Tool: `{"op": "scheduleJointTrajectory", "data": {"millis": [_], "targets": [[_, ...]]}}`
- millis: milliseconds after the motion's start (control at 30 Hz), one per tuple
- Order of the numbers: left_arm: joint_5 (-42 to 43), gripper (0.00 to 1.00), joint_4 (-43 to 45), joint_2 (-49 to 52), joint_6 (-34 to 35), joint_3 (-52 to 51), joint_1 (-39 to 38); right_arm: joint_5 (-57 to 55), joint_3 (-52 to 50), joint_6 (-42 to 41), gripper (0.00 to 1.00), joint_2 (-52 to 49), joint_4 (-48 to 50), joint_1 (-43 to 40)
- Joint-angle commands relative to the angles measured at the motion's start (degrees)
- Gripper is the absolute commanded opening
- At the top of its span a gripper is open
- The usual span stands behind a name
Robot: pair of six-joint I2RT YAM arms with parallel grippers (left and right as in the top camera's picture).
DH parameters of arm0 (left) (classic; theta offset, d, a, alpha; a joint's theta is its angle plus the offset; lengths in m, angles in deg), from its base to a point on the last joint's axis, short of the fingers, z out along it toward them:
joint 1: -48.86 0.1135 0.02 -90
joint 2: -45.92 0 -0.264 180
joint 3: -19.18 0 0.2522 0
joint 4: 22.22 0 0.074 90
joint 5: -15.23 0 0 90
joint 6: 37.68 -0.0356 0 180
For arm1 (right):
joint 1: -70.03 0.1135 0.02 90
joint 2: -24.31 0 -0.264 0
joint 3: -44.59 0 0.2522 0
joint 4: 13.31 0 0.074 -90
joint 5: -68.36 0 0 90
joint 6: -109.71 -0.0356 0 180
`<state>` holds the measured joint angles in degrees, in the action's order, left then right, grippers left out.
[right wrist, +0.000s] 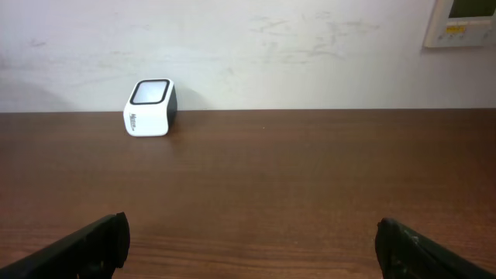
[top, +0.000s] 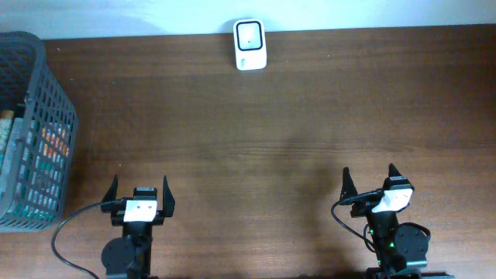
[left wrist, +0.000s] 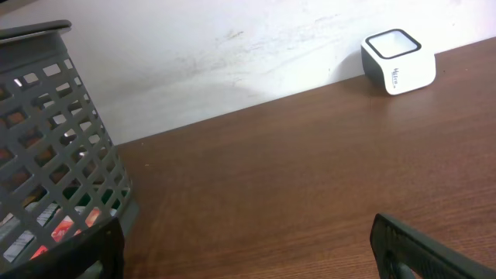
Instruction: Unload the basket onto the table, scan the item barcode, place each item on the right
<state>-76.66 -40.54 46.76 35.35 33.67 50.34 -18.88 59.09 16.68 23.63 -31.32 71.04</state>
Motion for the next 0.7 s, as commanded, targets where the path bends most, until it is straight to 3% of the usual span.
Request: {"op": "scheduleJointTrajectory", "data": {"millis": [0, 667], "targets": [[0.68, 0.99, -0.24, -0.55, -0.70, -0.20, 0.31, -0.48, -0.42, -0.44, 0.98, 0.33, -0.09, 0.52], [0.66, 0.99, -0.24, -0.55, -0.70, -0.20, 0.31, -0.46, -0.42, -0.44, 0.98, 0.33, -0.09, 0.52]]}}
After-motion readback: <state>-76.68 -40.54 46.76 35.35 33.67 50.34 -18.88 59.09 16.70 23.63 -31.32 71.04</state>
